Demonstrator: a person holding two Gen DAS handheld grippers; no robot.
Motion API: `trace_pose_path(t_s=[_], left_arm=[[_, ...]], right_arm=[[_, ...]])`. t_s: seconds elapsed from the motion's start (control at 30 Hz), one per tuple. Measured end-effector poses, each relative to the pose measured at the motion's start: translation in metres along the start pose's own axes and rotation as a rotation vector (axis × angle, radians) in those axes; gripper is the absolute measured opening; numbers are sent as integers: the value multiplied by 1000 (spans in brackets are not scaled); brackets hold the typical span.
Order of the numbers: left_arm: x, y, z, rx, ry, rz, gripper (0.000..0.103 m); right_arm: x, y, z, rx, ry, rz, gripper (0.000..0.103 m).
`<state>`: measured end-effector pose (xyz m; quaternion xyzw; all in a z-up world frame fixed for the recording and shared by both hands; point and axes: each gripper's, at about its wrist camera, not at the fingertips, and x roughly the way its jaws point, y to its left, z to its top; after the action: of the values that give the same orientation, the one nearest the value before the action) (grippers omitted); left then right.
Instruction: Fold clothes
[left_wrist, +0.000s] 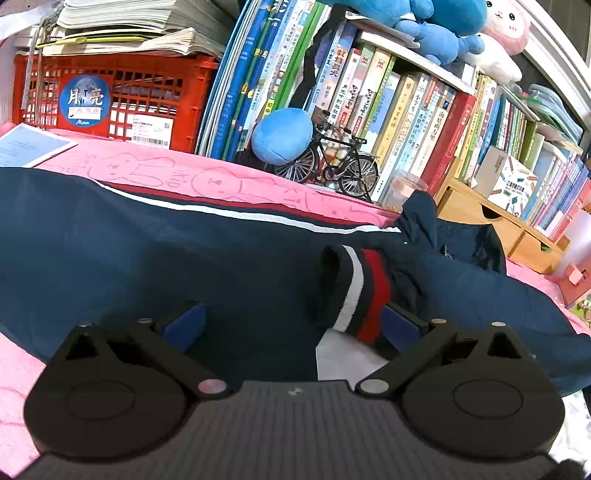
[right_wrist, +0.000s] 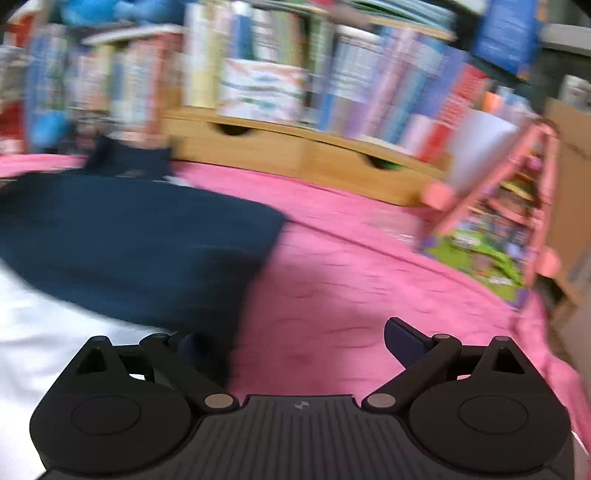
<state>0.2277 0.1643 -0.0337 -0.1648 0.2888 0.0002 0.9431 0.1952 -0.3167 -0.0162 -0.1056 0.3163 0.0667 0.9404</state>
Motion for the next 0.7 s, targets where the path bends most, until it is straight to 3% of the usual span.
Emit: trace_pose_path(t_s=[0.17, 0.2, 0.23, 0.27, 0.3, 0.37, 0.47, 0.5, 0.53, 0.63, 0.67, 0.7], left_arm=[[1, -1, 0, 10, 5, 3, 103], [1, -1, -1, 12, 5, 3, 103], [1, -1, -1, 14, 6, 3, 103], [1, -1, -1, 15, 7, 2, 103], [1, -1, -1, 15, 7, 2, 103], [1, -1, -1, 18, 8, 1, 103], [1, -3, -1, 30, 12, 9, 103], [2, -4, -2, 33, 13, 12, 103], [2, -5, -2, 35, 13, 14, 103], [2, -6, -2, 44, 16, 21, 103], [3, -7, -2, 47, 16, 22, 103], [3, -7, -3, 50, 17, 24, 103]], right_arm=[[-37, 18, 22, 27, -116, 231, 99], [-33, 24, 31, 50, -120, 222, 88], [-23, 30, 33, 73, -88, 188, 44], [-12, 35, 36, 95, -56, 154, 18], [-2, 41, 39, 118, -24, 120, 9], [19, 51, 43, 158, 41, 52, 8], [57, 42, 21, 138, 119, -55, 4], [59, 34, 17, 150, 78, -92, 4], [59, 29, 21, 173, 84, -123, 9], [59, 13, 32, 241, 102, -217, 9], [58, 11, 37, 256, 101, -238, 9], [53, 21, 45, 234, 68, -204, 10]])
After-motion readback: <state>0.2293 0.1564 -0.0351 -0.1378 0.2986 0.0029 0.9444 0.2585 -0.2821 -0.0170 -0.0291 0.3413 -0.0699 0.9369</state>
